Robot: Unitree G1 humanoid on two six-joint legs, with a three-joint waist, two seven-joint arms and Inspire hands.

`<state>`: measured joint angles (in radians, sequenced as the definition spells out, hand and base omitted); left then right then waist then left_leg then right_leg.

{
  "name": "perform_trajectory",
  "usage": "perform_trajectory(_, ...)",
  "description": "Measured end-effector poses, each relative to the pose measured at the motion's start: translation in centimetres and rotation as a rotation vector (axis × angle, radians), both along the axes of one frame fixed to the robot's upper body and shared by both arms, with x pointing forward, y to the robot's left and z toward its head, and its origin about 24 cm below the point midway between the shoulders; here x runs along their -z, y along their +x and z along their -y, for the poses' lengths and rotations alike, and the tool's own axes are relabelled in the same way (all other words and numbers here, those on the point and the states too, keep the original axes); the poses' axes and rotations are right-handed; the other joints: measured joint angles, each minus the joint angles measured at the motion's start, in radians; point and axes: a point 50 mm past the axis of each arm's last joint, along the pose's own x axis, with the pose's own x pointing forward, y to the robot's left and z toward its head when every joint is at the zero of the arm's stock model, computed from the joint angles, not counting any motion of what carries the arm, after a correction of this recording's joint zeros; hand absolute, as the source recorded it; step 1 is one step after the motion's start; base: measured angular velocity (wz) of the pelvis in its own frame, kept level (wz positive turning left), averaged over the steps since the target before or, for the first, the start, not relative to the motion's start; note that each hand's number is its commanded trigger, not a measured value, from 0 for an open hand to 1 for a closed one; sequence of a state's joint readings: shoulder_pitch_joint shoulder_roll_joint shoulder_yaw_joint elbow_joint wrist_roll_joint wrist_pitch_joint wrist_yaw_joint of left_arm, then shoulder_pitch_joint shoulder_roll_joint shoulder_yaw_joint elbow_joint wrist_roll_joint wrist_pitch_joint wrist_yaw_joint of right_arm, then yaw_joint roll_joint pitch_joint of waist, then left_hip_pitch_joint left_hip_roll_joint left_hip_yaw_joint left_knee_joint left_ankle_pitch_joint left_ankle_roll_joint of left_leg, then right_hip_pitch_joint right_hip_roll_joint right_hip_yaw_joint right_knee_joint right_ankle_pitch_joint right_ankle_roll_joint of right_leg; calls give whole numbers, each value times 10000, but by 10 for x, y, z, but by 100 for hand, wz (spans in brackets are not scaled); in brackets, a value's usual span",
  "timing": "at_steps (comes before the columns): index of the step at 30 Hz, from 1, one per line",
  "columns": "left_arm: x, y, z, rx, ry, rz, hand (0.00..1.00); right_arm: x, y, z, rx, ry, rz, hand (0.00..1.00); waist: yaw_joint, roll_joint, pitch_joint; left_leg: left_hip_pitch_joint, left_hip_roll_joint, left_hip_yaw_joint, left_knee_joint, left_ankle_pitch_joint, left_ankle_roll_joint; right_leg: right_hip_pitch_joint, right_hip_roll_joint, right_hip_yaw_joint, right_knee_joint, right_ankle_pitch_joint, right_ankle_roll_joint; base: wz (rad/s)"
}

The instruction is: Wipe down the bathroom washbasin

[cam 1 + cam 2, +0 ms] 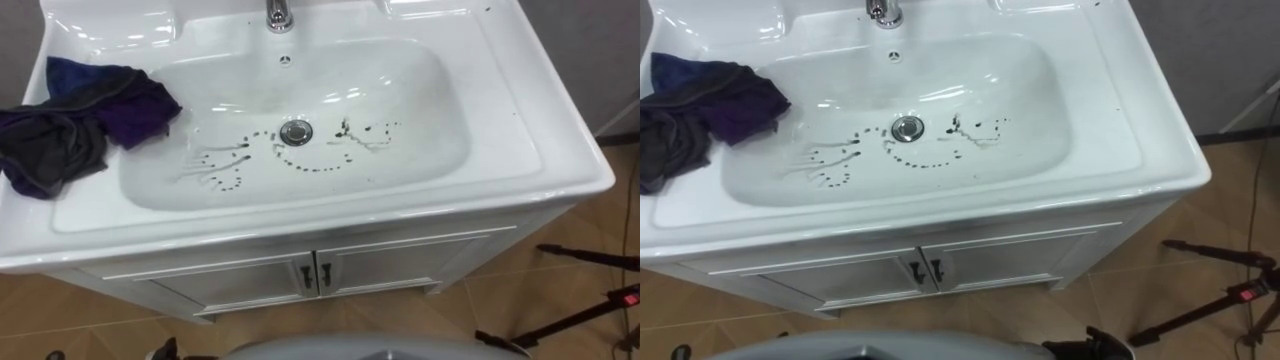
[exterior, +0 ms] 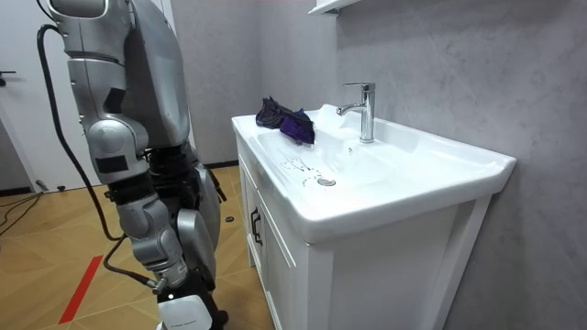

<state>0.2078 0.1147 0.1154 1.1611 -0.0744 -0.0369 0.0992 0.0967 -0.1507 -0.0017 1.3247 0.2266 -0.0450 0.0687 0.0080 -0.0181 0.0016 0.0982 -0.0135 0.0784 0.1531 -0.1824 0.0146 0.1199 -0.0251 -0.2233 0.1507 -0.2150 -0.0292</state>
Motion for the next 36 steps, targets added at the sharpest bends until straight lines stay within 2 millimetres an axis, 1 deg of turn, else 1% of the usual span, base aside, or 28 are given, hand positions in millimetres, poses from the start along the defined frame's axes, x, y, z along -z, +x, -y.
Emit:
perform_trajectory(7,0,0,0,-12,33,4,0,0,-2,0,22,-26,-71,0,2,3,1,-2,2,20,-2,0,0,-7,0,10,-4,0,0,0)
perform_trajectory(19,0,6,0,-173,194,133,0,0,-1,0,-30,-15,-59,0,4,-20,-5,-11,5,43,-2,0,0,-12,-5,-39,-5,0,0,0)
perform_trajectory(21,0,6,0,-336,168,179,0,0,-1,0,-55,-8,-82,0,20,-57,-29,-8,5,28,-2,0,0,-6,-10,-35,-6,0,0,0)
perform_trajectory(22,0,6,0,-404,163,192,0,0,-1,0,-80,-1,-80,0,57,-39,-18,-8,5,4,-1,0,0,-3,-10,-36,-7,0,0,0)
perform_trajectory(25,-1,9,-2,-533,219,292,0,0,-1,0,-230,2,-115,0,172,-62,-18,-7,9,-22,5,0,0,1,-20,-73,-7,0,0,1)
perform_trajectory(28,-2,9,-6,-1000,430,352,0,0,-1,1,-291,51,-129,0,240,-63,-14,-18,5,-121,16,0,0,38,-61,-246,-9,-2,3,8)
perform_trajectory(31,-3,2,-12,-1817,601,280,0,0,-1,3,-717,-49,-323,0,341,-60,-13,-7,2,-182,11,0,0,57,-64,-274,-6,-3,4,5)
perform_trajectory(32,-3,-1,-14,-2155,666,238,0,0,0,3,-794,-67,-375,0,364,-63,-12,-4,2,-258,11,0,1,71,-61,-289,-3,-3,4,0)
perform_trajectory(34,-4,-7,-17,-2886,724,232,0,0,-1,4,-863,-94,-455,0,483,-64,-12,4,-4,-270,15,1,1,91,-60,-297,3,-3,4,0)
perform_trajectory(36,-6,-14,-23,-4020,910,260,0,-1,-1,5,-1076,-119,-599,0,632,-65,-10,-3,-9,-282,27,1,1,91,-58,-318,11,-3,3,3)
